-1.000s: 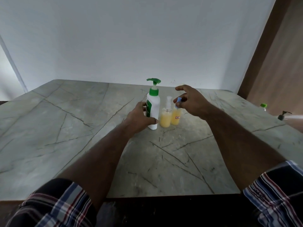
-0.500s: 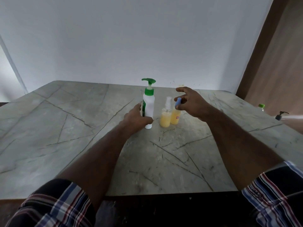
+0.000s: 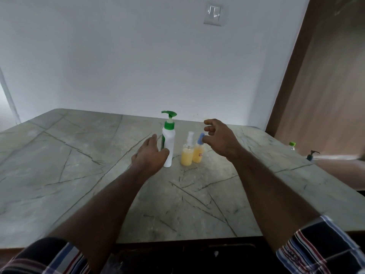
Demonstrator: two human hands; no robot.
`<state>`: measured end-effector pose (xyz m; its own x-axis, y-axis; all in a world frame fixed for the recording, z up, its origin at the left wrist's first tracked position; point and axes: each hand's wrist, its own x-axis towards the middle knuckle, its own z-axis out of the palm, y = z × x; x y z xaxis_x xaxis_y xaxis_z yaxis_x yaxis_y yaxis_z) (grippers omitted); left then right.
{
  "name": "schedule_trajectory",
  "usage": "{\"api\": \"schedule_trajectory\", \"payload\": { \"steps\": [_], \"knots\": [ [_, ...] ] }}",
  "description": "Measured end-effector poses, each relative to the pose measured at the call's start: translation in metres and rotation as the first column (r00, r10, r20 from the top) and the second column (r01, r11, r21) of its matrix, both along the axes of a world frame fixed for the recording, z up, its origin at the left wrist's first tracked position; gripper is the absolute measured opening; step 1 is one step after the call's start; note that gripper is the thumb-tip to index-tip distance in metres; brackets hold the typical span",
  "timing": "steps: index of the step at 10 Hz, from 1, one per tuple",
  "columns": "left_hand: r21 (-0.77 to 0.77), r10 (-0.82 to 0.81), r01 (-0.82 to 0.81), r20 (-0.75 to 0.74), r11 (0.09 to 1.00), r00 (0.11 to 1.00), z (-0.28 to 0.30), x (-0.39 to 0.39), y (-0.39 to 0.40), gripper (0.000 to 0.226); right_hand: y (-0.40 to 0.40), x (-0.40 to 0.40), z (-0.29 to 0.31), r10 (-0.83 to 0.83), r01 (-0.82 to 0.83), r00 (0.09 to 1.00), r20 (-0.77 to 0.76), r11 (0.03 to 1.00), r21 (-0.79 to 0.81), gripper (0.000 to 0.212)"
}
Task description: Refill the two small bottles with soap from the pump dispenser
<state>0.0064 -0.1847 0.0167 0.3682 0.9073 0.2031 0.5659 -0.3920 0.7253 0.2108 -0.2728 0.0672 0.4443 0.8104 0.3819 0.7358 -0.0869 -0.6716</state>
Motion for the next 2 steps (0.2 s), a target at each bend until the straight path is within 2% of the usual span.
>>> {"api": "schedule_trajectory", "payload": {
  "steps": [2],
  "knots": [
    [0.068, 0.064, -0.065, 0.008, 0.996, 0.998, -0.001, -0.006, -0.009, 0.075, -0.016, -0.025, 0.010, -0.167, 0.148, 0.983, 0.076, 0.967, 0.210, 0.025]
  ]
}}
